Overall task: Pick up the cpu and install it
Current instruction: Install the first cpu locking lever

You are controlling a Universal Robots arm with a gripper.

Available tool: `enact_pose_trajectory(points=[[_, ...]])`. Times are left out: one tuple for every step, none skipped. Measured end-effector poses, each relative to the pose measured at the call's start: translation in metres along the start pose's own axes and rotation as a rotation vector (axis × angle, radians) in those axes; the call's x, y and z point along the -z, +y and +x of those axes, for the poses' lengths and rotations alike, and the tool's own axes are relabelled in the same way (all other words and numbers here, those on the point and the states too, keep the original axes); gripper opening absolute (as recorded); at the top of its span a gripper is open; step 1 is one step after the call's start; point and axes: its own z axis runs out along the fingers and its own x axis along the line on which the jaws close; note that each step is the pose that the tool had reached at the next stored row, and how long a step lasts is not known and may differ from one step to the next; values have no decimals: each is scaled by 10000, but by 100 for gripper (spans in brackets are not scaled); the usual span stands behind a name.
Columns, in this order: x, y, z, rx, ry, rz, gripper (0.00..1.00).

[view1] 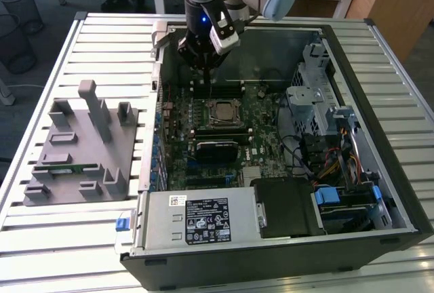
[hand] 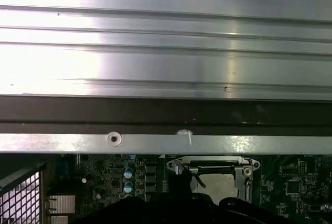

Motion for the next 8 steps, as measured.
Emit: enact_pose_trajectory(points=[[-3,0,-5,0,0,0,11],[-5,0,-7,0,1,1,11],[-6,-1,-9,0,2,2,11],[-8,-3,-11,0,2,2,11],[-11,-6,-12,0,1,-1,11],[-14,-10,-13,-2,0,-23,11],[-18,-16,-13,-6,1,-95,11],[-21,-23,-13,-16,-1,-249,11]])
